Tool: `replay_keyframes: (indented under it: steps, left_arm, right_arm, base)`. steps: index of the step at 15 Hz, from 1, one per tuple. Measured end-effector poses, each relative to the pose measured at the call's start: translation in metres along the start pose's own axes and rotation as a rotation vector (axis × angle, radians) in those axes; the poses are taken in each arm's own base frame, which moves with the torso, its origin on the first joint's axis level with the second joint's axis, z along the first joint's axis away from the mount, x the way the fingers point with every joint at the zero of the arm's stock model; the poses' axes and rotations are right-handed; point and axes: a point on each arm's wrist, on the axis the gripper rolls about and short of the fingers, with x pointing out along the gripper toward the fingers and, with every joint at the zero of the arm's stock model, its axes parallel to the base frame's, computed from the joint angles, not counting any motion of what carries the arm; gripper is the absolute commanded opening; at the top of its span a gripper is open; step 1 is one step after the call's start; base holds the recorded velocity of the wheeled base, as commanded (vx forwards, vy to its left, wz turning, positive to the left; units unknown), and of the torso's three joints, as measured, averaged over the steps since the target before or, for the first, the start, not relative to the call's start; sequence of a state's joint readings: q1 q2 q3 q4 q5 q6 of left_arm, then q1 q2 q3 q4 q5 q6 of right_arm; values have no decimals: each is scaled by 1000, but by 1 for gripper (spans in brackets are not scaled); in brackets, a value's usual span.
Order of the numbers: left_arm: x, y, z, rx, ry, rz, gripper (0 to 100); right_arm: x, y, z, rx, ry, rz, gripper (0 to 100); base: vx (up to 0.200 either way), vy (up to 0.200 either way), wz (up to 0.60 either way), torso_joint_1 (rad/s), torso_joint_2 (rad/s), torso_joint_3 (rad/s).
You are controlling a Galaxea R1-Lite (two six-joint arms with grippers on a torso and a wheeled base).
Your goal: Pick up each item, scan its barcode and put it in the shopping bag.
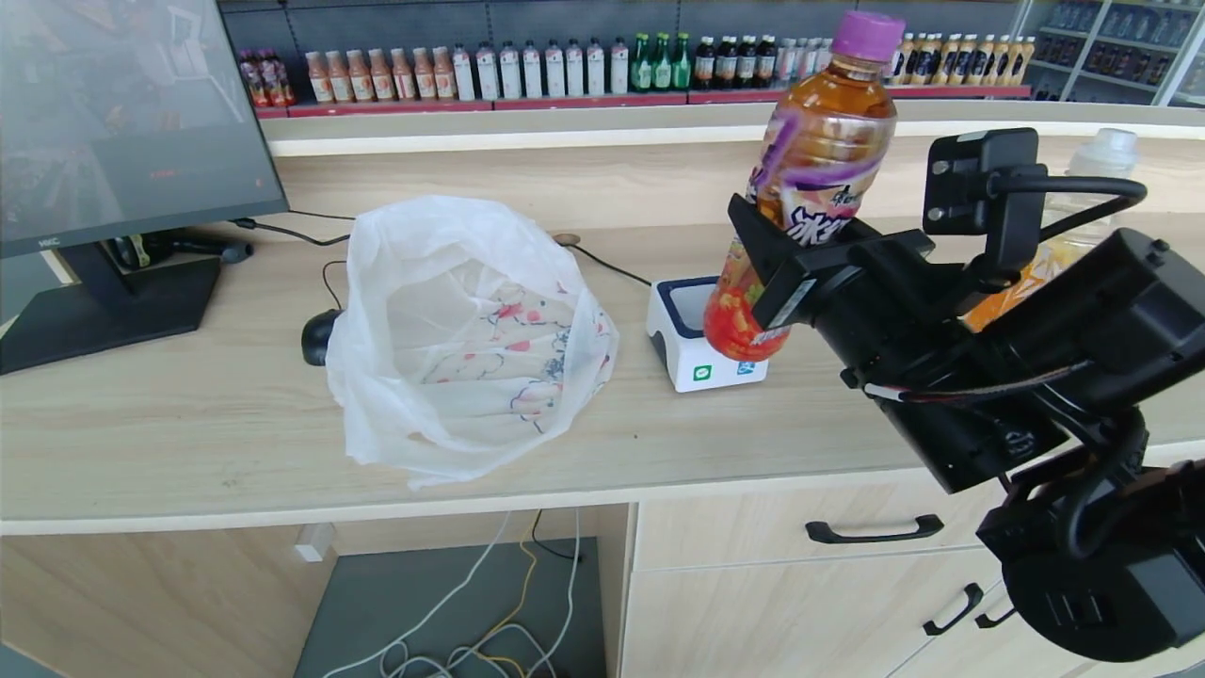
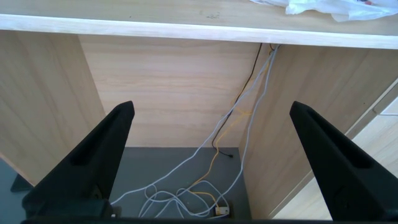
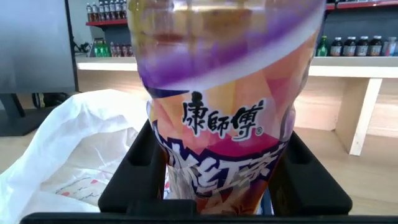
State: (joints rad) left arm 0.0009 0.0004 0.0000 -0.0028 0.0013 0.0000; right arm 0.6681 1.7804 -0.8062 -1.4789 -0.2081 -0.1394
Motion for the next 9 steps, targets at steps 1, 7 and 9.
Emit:
replay_keyframes:
  steps: [1, 7, 9]
  left_arm:
    - [0, 0, 0, 0, 0, 0, 100]
    - [0, 0, 0, -1, -1, 1, 100]
    - [0, 0, 0, -1, 0, 0, 100]
  right_arm:
    - [3, 0, -2, 3, 0, -6, 0]
    - [16, 4, -11, 31, -13, -12, 0]
    - [16, 6, -15, 32, 0, -3, 0]
  base:
    - [0, 0, 0, 0, 0, 0]
    - [0, 167, 0, 2, 1, 0]
    - [0, 200, 0, 10, 5, 2]
